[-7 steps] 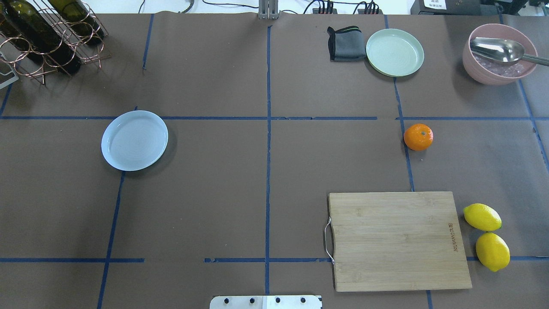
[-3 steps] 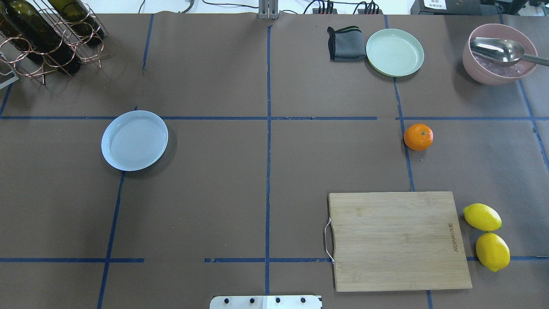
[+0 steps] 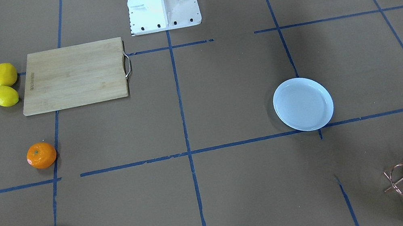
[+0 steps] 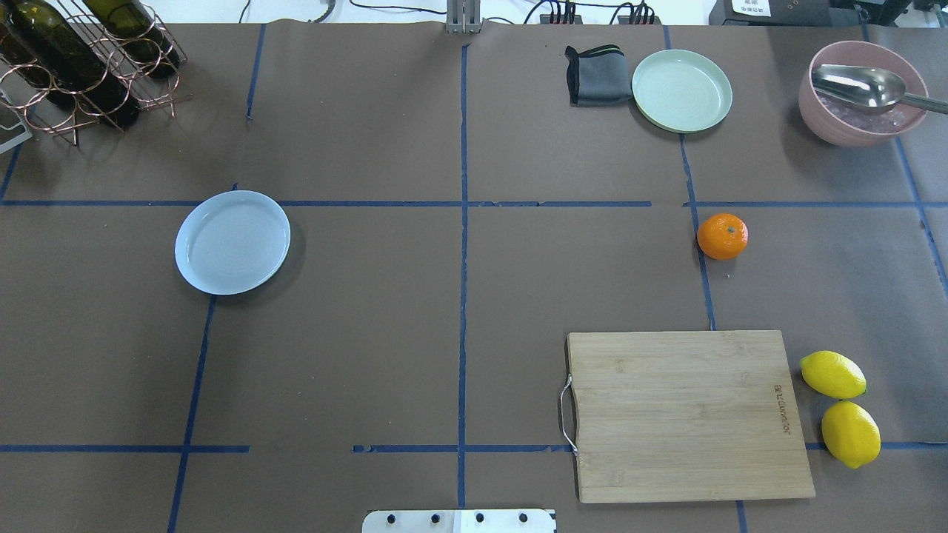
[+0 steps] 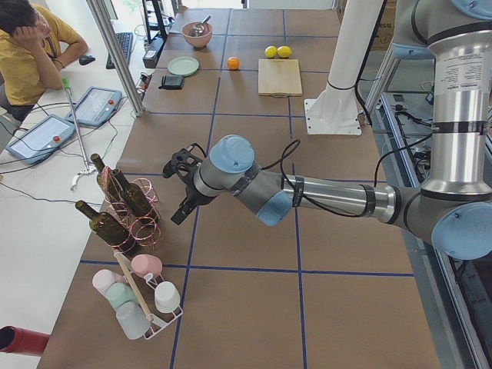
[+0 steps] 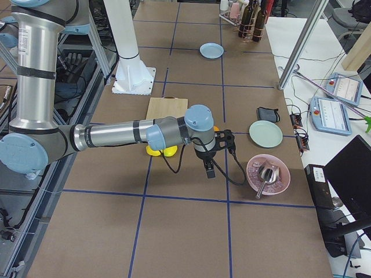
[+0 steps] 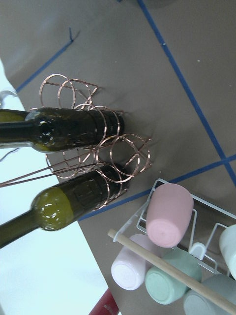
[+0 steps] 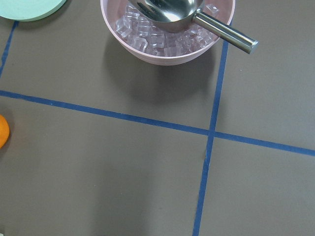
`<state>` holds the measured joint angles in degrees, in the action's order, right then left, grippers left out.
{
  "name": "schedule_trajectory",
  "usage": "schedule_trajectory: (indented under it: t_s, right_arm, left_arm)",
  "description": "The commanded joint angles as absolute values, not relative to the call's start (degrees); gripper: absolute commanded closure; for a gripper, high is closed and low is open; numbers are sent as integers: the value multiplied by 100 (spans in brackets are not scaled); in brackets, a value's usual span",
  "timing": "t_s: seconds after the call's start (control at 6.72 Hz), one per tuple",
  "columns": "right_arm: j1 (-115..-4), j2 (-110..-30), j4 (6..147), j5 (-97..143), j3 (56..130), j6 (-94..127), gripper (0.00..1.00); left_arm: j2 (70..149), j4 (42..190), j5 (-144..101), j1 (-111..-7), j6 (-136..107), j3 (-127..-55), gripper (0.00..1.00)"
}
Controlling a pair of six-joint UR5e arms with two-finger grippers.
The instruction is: Pick orange to plate
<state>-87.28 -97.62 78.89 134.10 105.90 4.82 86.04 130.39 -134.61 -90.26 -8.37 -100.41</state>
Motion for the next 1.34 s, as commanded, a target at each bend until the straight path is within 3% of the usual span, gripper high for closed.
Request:
schedule_trajectory:
  t_s: [0.0, 0.6, 1.19]
  right_arm:
    - [-8728, -9791, 7621, 13456, 10565, 466, 0]
    - [-8728, -9870, 7611, 13456, 10564, 510, 0]
    - [-8728, -9870, 7611, 13447, 10564, 510, 0]
  left_arm:
    - [8456, 14016, -13465, -8004, -1842, -10011, 0]
    - [8463, 14510, -10565, -5263, -5749, -9958, 0]
    - [8945, 14660, -9633, -4395, -6396, -9257, 0]
